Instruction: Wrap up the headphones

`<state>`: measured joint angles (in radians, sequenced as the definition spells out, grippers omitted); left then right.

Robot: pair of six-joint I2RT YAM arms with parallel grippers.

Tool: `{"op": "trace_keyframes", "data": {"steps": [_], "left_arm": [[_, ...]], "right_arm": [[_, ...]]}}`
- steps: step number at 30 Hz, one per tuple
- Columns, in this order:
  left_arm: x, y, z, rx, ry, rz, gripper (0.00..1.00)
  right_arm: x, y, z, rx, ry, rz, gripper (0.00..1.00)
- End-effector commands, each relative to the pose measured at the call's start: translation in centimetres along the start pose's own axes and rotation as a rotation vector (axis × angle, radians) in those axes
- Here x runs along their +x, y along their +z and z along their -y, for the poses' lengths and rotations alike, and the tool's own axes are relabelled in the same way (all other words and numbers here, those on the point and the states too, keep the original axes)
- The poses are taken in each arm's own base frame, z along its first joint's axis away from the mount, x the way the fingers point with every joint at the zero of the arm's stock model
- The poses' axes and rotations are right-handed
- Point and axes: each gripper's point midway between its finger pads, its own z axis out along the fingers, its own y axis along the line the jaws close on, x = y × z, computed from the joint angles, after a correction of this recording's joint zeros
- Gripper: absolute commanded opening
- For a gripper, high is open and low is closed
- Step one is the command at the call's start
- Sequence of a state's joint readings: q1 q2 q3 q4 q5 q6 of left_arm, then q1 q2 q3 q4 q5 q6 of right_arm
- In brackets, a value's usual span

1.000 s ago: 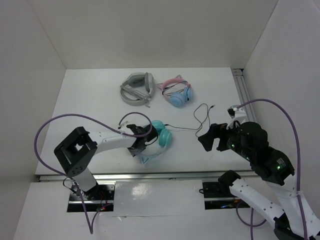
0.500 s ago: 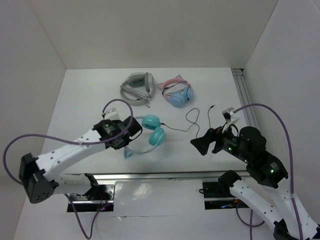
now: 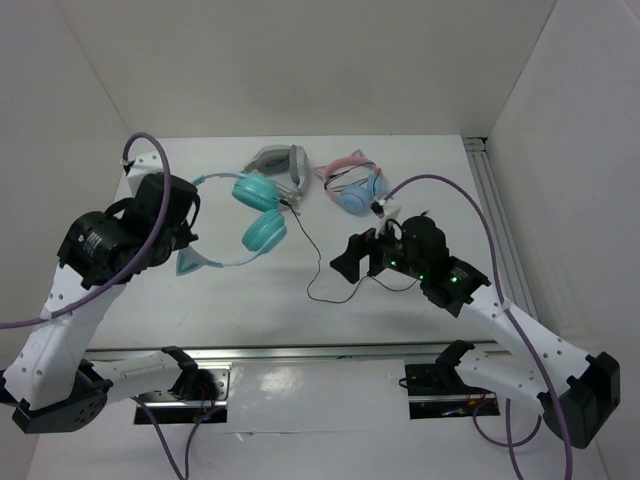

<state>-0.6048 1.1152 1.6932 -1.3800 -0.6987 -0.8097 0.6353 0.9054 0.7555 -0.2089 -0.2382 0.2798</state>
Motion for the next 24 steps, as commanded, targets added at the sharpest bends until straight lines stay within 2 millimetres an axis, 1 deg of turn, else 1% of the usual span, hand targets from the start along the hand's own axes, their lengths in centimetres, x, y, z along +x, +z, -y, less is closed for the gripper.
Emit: {"op": "trace_keyframes", "data": {"steps": [1,2,3,4,5,6,7,8,9,10,11,12,13,14,15,16,17,18,19,20,21,22,23,24], "left_arm": [[-2.2,-1.6,-0.2,0.066,0.034,0.039,0.0],[-2.5,-1.7,-0.5,0.064,0.027,0.042,0.0],[-2.8,-2.0,-0.4,0.085,0.031,0.044,0.0],[-2.7,-2.1,-0.3,0.093,0.041,0.038,0.0],[-2.8,-2.2,-0.2,0.105,0.028,0.033,0.0],[-2.8,-2.4,-0.5,0.109,0.029,0.037,0.0],[-2.8,-2.5,-0.5,0.116,0.039,0.032,0.0],[-2.8,-2.7,-0.7,0.122,0.028,0.036,0.0],[-2.9,-3.0,-0.5,0.138,0.032,0.037,0.0],[-3.0,-2.9,-0.7,0.13,0.026,0.038,0.0],[-3.0,-3.2,-0.9,0.135,0.021,0.046,0.0],[-3.3,-3.3,-1.1,0.132,0.02,0.055,0.0],[-3.4,-3.5,-1.3,0.136,0.016,0.062,0.0],[-3.3,-3.6,-1.2,0.144,0.016,0.057,0.0],[-3.3,-3.9,-1.4,0.15,0.01,0.066,0.0],[-3.3,-3.9,-1.4,0.15,0.01,0.066,0.0],[-3.3,-3.9,-1.4,0.15,0.01,0.066,0.0],[-3.4,-3.9,-1.5,0.141,0.009,0.071,0.0],[-3.4,-3.9,-1.5,0.14,0.009,0.071,0.0],[-3.4,-3.9,-1.5,0.14,0.009,0.071,0.0],[-3.4,-3.9,-1.5,0.14,0.009,0.071,0.0],[-3.4,-3.9,-1.5,0.14,0.009,0.071,0.0],[-3.5,-3.8,-1.7,0.133,0.004,0.073,0.0],[-3.5,-3.8,-1.7,0.133,0.004,0.073,0.0]], "right_arm": [[-5.3,1.6,-4.2,-0.106,-0.164,0.185,0.98],[-4.8,2.1,-5.3,-0.138,-0.191,0.174,0.98],[-3.9,2.8,-7.6,-0.197,-0.24,0.166,0.98],[-3.3,3.1,-8.7,-0.225,-0.271,0.159,0.95],[-2.3,3.5,-9.6,-0.244,-0.301,0.145,0.95],[-1.8,3.9,-10.2,-0.242,-0.335,0.145,0.93],[-0.8,4.8,-10.5,-0.187,-0.353,0.134,0.91],[-0.4,5.2,-11.0,-0.169,-0.371,0.137,0.9],[-1.0,5.7,-10.2,-0.111,-0.376,0.155,0.9],[-1.1,6.5,-9.3,-0.044,-0.373,0.168,0.89],[-1.5,6.4,-9.4,-0.034,-0.383,0.189,0.87],[-1.3,6.8,-8.4,0.018,-0.394,0.196,0.87],[-1.4,6.8,-8.0,0.034,-0.396,0.219,0.87],[-1.9,6.8,-7.8,0.053,-0.389,0.238,0.87],[-1.5,6.8,-7.4,0.068,-0.389,0.235,0.86],[-2.1,6.2,-8.1,0.034,-0.385,0.255,0.86],[-1.8,5.9,-8.5,-0.001,-0.398,0.249,0.86],[-1.9,5.6,-9.4,-0.048,-0.4,0.254,0.86],[-1.9,4.7,-11.0,-0.132,-0.407,0.254,0.83],[-1.3,4.3,-11.3,-0.151,-0.413,0.241,0.82],[-1.7,4.0,-11.4,-0.154,-0.41,0.252,0.8],[-1.1,3.7,-12.0,-0.191,-0.427,0.235,0.8],[-0.6,3.3,-12.2,-0.212,-0.436,0.201,0.78],[-0.9,2.9,-13.0,-0.246,-0.44,0.19,0.78]]}}
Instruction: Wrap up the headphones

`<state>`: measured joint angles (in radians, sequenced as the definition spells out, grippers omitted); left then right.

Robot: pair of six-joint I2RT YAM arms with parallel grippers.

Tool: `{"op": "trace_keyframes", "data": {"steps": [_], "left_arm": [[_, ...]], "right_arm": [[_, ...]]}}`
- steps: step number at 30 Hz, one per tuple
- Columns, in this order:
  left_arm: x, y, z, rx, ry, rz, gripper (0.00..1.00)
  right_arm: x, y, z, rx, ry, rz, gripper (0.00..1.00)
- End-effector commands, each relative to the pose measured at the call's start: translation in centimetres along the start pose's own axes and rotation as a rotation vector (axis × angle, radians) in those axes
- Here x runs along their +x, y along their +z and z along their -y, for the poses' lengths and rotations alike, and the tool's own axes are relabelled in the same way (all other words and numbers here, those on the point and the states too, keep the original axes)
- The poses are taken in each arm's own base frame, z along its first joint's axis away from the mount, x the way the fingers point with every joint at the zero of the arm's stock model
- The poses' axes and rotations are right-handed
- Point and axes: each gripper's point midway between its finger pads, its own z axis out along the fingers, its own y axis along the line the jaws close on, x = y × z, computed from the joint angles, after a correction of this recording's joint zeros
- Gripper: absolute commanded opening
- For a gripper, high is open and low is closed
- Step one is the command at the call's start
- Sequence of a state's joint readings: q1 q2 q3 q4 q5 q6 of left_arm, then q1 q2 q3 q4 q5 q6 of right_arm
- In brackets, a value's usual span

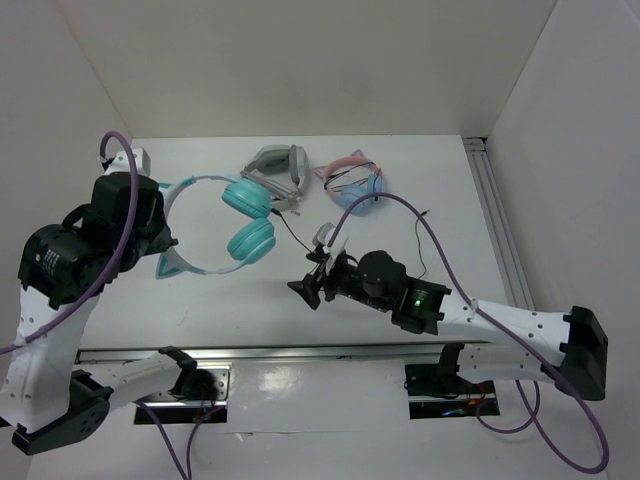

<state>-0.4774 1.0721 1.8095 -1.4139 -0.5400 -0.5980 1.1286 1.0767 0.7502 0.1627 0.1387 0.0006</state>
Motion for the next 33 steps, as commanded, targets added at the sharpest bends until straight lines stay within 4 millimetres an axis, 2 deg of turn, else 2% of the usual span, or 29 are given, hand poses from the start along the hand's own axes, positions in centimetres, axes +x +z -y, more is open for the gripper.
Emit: {"op": "trace_keyframes", "data": {"steps": [1,2,4,5,6,8,9,13,17,18,20,21,23,25,27,28,30,32,33], "left_arm": [[-2.1,-1.2,0.3,0.047,-0.062,0.082,0.0],[-2.1,-1.0,0.5,0.043,-0.058,0.075,0.0],[-2.1,-1.0,0.5,0.043,-0.058,0.075,0.0],[-2.1,-1.0,0.4,0.043,-0.063,0.072,0.0],[-2.3,-1.2,0.4,0.048,-0.068,0.08,0.0],[-2.1,-1.2,0.7,0.066,-0.056,0.071,0.0],[-2.1,-1.2,0.7,0.066,-0.056,0.07,0.0],[-2.1,-1.2,0.7,0.066,-0.056,0.07,0.0],[-2.1,-1.3,0.9,0.074,-0.056,0.066,0.0],[-2.1,-1.3,0.9,0.074,-0.056,0.066,0.0],[-2.2,-1.5,1.0,0.09,-0.055,0.066,0.0],[-2.2,-1.5,1.0,0.09,-0.055,0.066,0.0],[-2.3,-1.7,1.1,0.104,-0.051,0.07,0.0],[-2.6,-1.9,0.9,0.101,-0.06,0.08,0.0],[-2.9,-2.4,0.5,0.099,-0.076,0.097,0.0],[-3.1,-2.6,0.5,0.103,-0.08,0.105,0.0],[-2.9,-2.9,0.7,0.129,-0.086,0.099,0.0],[-2.8,-2.9,0.9,0.139,-0.086,0.094,0.0],[-2.8,-2.9,0.9,0.14,-0.086,0.094,0.0]], "right_arm": [[-2.3,-1.2,-3.6,-0.194,-0.013,0.028,0.78],[-1.7,-1.6,-4.0,-0.223,-0.015,-0.014,0.78],[-2.4,-2.0,-4.2,-0.214,-0.005,-0.003,0.81],[-3.1,-2.4,-3.4,-0.154,-0.005,0.028,0.84],[-2.2,-2.5,-2.6,-0.108,-0.005,0.026,0.89],[-2.9,-3.1,-0.9,-0.011,0.018,0.08,0.9],[-2.1,-3.2,-0.5,0.011,0.018,0.077,0.92],[-3.3,-3.3,0.1,0.041,0.015,0.117,0.92],[-2.9,-2.3,0.9,0.094,-0.02,0.103,0.93],[-1.9,-1.4,1.6,0.115,-0.036,0.073,0.93],[-1.5,-0.3,2.2,0.118,-0.037,0.05,0.93],[0.1,0.7,3.0,0.124,-0.041,0.002,0.93],[0.4,1.5,3.7,0.124,-0.023,-0.004,0.84],[1.4,2.1,5.0,0.122,0.016,-0.007,0.79],[3.0,2.1,5.8,0.112,0.056,-0.01,0.71],[2.5,2.1,6.6,0.093,0.079,0.03,0.69],[3.1,1.7,7.2,0.075,0.124,0.056,0.65],[2.2,1.7,7.6,0.064,0.13,0.103,0.59],[2.3,1.9,7.9,0.065,0.145,0.102,0.57]]}}
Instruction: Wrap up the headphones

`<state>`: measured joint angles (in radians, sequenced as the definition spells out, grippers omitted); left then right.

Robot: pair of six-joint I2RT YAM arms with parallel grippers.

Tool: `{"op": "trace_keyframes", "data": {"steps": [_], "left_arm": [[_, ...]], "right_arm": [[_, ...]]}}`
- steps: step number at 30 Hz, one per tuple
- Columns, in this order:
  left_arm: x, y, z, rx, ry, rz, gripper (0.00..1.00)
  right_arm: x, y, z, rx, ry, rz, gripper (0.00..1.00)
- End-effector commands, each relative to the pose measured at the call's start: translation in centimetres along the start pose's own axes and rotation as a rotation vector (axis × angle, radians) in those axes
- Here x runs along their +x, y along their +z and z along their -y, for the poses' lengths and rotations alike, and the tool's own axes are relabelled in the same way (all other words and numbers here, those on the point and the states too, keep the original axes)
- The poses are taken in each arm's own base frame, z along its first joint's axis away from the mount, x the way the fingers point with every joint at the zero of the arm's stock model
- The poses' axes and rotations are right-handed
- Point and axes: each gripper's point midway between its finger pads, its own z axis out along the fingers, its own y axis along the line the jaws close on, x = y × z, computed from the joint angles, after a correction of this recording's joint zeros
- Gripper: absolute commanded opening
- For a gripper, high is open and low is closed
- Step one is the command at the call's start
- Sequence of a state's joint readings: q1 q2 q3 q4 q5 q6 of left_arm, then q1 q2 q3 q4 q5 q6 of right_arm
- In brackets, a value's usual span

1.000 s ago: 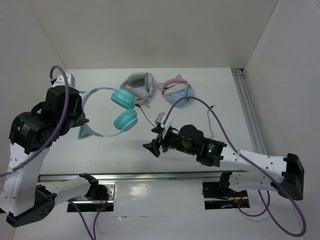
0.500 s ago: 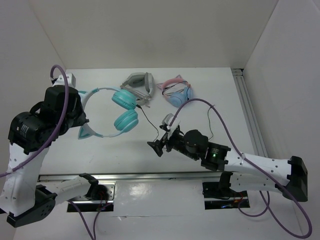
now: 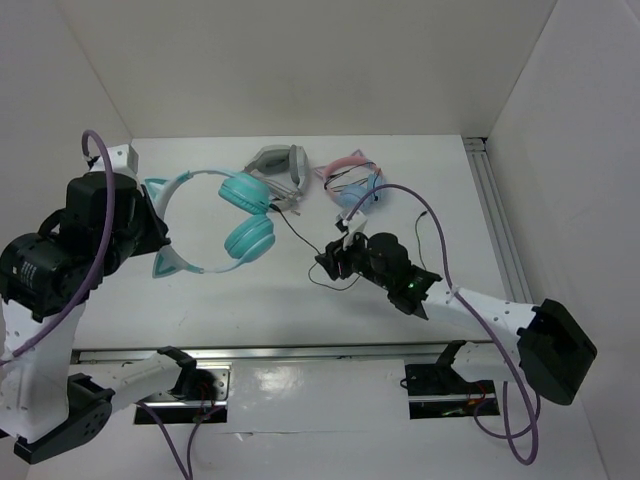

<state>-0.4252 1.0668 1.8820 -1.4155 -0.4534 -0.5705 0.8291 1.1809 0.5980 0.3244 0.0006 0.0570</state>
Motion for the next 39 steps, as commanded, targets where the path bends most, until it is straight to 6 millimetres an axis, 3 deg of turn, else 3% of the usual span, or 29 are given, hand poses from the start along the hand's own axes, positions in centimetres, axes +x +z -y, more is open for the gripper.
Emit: {"op": "trace_keyframes", "data": {"steps": [1,2,5,9,12,15,16,17,20,21,22,24,26,27,29,32,36,37,38,39], "left_arm": [[-1.7,-1.6,0.7,0.078,-0.05,0.078,0.0],[-1.7,-1.6,0.7,0.078,-0.05,0.078,0.0],[-1.6,-1.7,0.4,0.07,-0.051,0.084,0.0],[-1.0,-1.5,0.4,0.073,-0.056,0.068,0.0],[-1.0,-1.5,0.4,0.073,-0.056,0.068,0.0],[-1.4,-1.7,0.2,0.068,-0.052,0.082,0.0],[-1.4,-1.7,0.2,0.068,-0.052,0.082,0.0],[-1.4,-1.7,0.2,0.068,-0.052,0.082,0.0],[-1.3,-1.5,0.0,0.046,-0.06,0.083,0.0],[-1.1,-1.2,-0.2,0.031,-0.068,0.079,0.0],[-1.1,-1.0,-0.4,0.012,-0.065,0.079,0.0],[-1.0,0.0,-1.9,-0.089,-0.087,0.094,0.0],[-1.0,0.7,-3.5,-0.2,-0.103,0.12,0.0],[-0.2,1.7,-3.5,-0.221,-0.092,0.103,0.0],[0.2,3.0,-3.1,-0.227,-0.065,0.092,0.0],[2.2,6.3,0.1,-0.118,0.049,0.008,0.0],[5.7,9.7,4.3,-0.026,0.209,-0.093,0.0],[6.5,10.1,4.9,-0.024,0.255,-0.112,0.0],[7.4,10.5,5.6,-0.019,0.293,-0.132,0.0],[8.6,10.6,7.3,0.015,0.37,-0.152,0.0]], "right_arm": [[-4.8,0.3,-1.7,-0.109,0.052,0.188,0.54],[-5.5,0.2,-2.0,-0.122,0.05,0.206,0.52],[-4.9,1.0,-1.8,-0.127,0.075,0.197,0.46],[-6.0,1.4,-2.4,-0.176,0.104,0.246,0.46],[-5.7,1.6,-2.5,-0.178,0.119,0.249,0.43],[-5.1,1.9,-2.0,-0.151,0.125,0.232,0.08],[-5.2,1.9,-1.8,-0.14,0.138,0.234,0.0],[-5.2,1.9,-1.8,-0.14,0.138,0.234,0.0],[-4.2,1.0,-1.7,-0.121,0.152,0.229,0.0],[-4.7,0.0,-1.6,-0.097,0.155,0.249,0.0],[-3.8,-0.5,-1.5,-0.072,0.158,0.235,0.0],[-4.0,-1.7,-1.3,0.035,0.169,0.247,0.0],[-3.3,-3.8,-0.7,0.131,0.169,0.222,0.0],[-4.5,-5.4,-0.3,0.219,0.18,0.26,0.0],[-4.5,-7.2,0.5,0.322,0.17,0.22,0.0],[-6.9,-10.1,1.2,0.412,0.154,0.226,0.0],[-10.3,-12.2,1.6,0.437,0.1,0.216,0.0],[-10.4,-12.3,1.7,0.442,0.072,0.191,0.0],[-11.6,-12.6,1.6,0.441,0.067,0.202,0.0],[-12.0,-12.8,1.6,0.442,0.057,0.202,0.0]]}}
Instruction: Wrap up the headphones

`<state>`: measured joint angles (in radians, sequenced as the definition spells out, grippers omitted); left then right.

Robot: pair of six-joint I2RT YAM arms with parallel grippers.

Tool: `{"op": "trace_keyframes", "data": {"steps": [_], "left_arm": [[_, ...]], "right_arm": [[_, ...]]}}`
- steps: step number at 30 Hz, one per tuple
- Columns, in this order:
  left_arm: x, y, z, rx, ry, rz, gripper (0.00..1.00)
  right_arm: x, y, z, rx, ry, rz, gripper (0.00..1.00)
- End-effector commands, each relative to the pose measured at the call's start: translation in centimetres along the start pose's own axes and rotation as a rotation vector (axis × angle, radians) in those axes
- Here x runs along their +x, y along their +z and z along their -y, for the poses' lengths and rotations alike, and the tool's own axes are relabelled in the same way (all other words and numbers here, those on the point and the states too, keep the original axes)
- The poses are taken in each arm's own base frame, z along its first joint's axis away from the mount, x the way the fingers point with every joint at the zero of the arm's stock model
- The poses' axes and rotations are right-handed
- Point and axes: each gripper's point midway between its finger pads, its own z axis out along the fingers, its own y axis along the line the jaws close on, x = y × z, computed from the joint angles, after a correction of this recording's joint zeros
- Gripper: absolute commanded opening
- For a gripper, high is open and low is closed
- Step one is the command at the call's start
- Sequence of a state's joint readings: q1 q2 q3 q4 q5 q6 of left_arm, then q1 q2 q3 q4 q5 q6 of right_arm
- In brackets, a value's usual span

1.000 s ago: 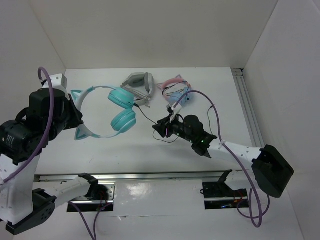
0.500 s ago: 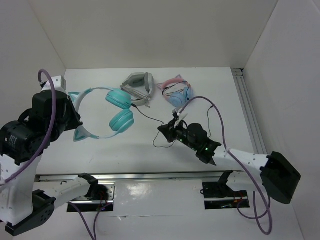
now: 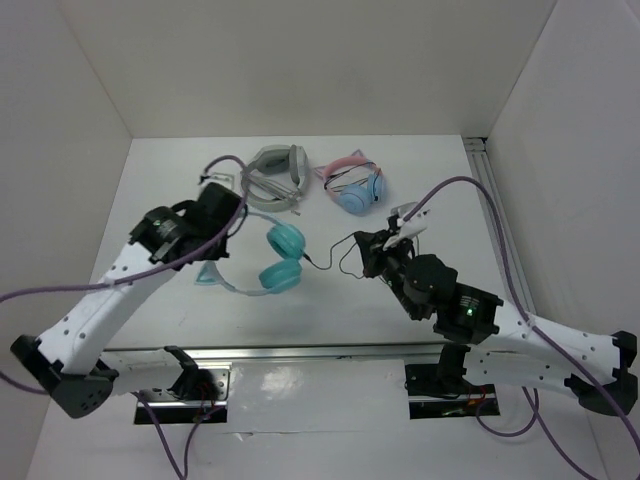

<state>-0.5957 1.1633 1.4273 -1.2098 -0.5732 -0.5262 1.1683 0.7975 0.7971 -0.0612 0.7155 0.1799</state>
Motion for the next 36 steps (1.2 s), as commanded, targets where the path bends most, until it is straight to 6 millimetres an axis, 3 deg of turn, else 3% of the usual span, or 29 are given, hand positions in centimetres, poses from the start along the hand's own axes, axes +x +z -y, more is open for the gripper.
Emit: {"op": "trace_keyframes", "data": {"steps": [1,4,6,7,10,15,17,23,31,36], "left_arm": [[-1.6,-0.4,5.4,0.129,0.106,0.094,0.0],[-0.1,-1.0,9.3,0.179,0.271,0.096,0.0],[0.8,-1.8,10.8,0.22,0.356,0.105,0.0],[1.8,-2.6,12.6,0.277,0.419,0.105,0.0],[3.3,-4.3,15.1,0.384,0.53,0.111,0.0],[4.6,-6.7,17.0,0.521,0.618,0.137,0.0],[5.4,-8.5,17.4,0.629,0.647,0.14,0.0],[6.3,-9.9,17.7,0.73,0.667,0.135,0.0],[5.3,-9.4,17.0,0.668,0.638,0.175,0.0],[3.5,-10.1,15.5,0.632,0.566,0.242,0.0]], "right_arm": [[-1.4,-0.7,2.5,0.123,-0.121,-0.033,0.0],[-1.9,-0.5,1.9,0.117,-0.147,-0.051,0.0],[-1.9,-0.2,1.4,0.105,-0.167,-0.064,0.0],[-2.1,0.0,1.0,0.089,-0.178,-0.066,0.0],[-0.7,0.8,0.2,0.078,-0.228,-0.122,0.0],[0.9,1.2,0.2,0.083,-0.257,-0.152,0.0],[1.9,1.4,0.2,0.087,-0.258,-0.166,0.0],[2.9,2.0,-1.4,0.022,-0.246,-0.189,0.0],[3.5,1.6,-4.9,-0.178,-0.225,-0.224,0.0],[3.7,1.3,-4.7,-0.234,-0.229,-0.217,0.0]]}}
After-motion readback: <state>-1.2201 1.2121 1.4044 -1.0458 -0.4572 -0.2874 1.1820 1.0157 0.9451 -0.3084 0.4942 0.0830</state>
